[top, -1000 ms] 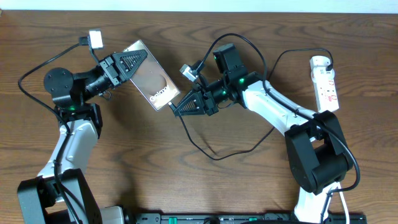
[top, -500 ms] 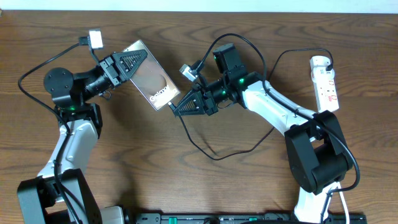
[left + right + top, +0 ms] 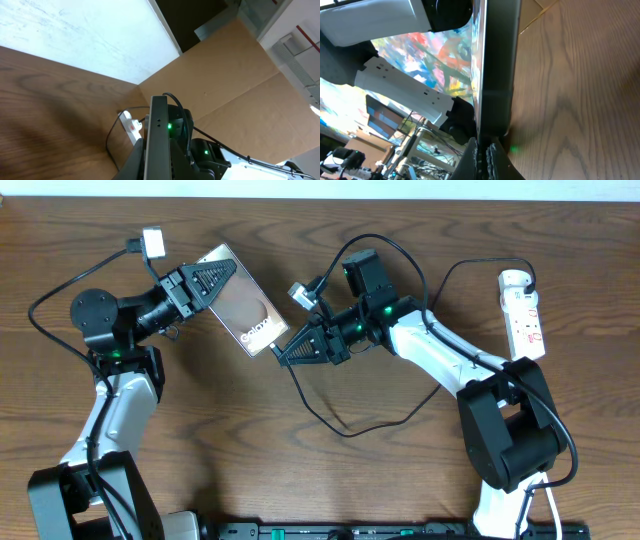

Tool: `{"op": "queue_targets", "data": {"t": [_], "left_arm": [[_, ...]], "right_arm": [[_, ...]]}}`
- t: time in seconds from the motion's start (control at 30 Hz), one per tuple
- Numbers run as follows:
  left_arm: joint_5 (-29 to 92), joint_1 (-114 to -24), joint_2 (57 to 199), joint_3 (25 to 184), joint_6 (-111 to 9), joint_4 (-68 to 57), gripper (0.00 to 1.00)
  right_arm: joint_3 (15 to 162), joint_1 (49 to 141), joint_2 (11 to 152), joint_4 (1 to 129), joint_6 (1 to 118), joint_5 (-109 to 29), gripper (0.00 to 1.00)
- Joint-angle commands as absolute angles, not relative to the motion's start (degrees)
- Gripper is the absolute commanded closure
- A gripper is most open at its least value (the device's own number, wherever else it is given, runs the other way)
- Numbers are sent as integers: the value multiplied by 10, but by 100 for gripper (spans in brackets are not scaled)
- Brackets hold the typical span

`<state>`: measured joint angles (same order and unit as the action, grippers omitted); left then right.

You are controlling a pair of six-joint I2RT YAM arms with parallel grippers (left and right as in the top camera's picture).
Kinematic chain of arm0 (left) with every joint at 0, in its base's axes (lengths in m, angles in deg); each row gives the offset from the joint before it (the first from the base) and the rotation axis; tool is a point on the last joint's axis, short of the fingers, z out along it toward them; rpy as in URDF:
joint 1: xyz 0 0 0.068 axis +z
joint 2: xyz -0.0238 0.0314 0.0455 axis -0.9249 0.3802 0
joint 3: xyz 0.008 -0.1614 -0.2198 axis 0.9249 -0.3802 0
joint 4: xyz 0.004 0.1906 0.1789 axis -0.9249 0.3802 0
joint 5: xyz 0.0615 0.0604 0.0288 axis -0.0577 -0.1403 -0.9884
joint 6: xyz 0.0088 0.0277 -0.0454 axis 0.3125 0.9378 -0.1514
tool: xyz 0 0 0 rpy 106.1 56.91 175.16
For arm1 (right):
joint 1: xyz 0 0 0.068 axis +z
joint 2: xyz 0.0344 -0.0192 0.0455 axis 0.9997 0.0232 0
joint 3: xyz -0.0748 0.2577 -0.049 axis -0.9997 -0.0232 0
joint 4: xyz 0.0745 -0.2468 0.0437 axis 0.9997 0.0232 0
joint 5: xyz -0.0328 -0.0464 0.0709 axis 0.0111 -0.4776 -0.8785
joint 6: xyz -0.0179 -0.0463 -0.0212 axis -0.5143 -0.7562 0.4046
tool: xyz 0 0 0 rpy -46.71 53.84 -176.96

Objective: Plug charger to phone and switch on socket

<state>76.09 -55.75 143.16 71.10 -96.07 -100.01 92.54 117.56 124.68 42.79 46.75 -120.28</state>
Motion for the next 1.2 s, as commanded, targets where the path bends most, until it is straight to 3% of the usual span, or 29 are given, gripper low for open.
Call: {"op": "queue_targets", "data": {"t": [0.0,1.17], "left_arm": [[812,-569,1425,709,-955,-1003,93],[811,-569,1425,709,-942,-1002,93]], "right_arm": [[936,1168,1244,418,473,-1216,99],[936,1161,1244,413,474,-1216,99]]}}
